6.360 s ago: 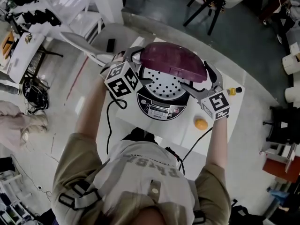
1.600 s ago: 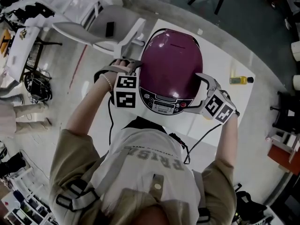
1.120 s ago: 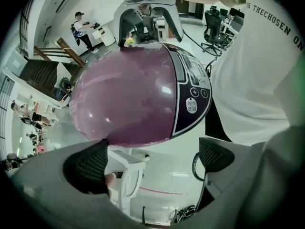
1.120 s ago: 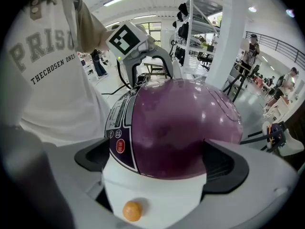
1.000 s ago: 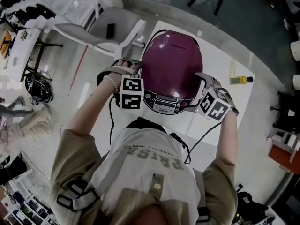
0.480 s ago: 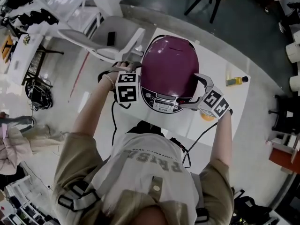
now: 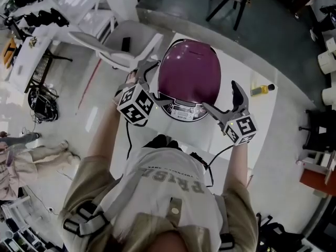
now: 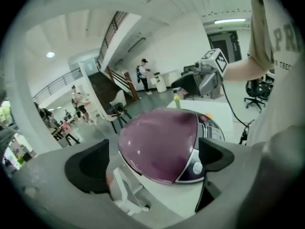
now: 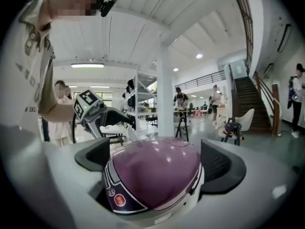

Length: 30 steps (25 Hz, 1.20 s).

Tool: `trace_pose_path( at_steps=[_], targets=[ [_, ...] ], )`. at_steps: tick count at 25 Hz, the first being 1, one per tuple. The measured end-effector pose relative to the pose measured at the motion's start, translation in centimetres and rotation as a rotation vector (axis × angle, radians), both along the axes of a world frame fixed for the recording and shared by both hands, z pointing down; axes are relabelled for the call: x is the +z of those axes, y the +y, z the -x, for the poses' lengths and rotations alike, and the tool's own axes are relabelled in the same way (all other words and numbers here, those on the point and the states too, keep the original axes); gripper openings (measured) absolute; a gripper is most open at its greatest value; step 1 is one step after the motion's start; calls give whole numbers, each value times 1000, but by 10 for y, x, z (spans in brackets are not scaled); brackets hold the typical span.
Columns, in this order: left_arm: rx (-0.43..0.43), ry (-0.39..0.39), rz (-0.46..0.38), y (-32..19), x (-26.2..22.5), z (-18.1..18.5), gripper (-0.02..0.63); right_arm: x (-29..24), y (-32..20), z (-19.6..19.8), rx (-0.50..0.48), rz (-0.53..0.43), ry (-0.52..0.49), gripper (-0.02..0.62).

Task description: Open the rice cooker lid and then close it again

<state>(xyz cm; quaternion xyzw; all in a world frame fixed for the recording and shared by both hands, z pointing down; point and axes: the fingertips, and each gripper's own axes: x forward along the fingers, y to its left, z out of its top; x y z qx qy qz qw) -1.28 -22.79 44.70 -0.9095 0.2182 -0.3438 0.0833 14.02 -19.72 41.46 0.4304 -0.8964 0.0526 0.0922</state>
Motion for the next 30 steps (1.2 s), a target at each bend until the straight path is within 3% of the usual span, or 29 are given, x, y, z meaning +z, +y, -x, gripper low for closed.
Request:
trace_pose_path(
  at_steps=[6,7,9,11,15,21,26,30],
  targets=[
    [-238,285,-135,-4,-44,-2,574,-21,10,9,135,-121,-24,564],
    [-276,330,-151,-2,-51,0,532,-23,12,11,154,-128,-36,558],
    [-349,418,-180,3,-64,4,311,-28,15,11,199,-129,-103,529],
    [-412,476,-194,7,-71,8,278,-33,18,7,251,-131,-176,460],
    [-499,487,-243,13,-73,16,226,-34,21,1,331,-134,-209,332],
    [-637,557,-250,14,-74,32,70,-35,27,0,382,-152,-196,178],
    [-669,568,-260,16,-74,35,8,-42,30,3,404,-202,-131,92],
    [-655,577,-282,20,-78,31,8,-44,31,2,430,-209,-133,36]
  ],
)
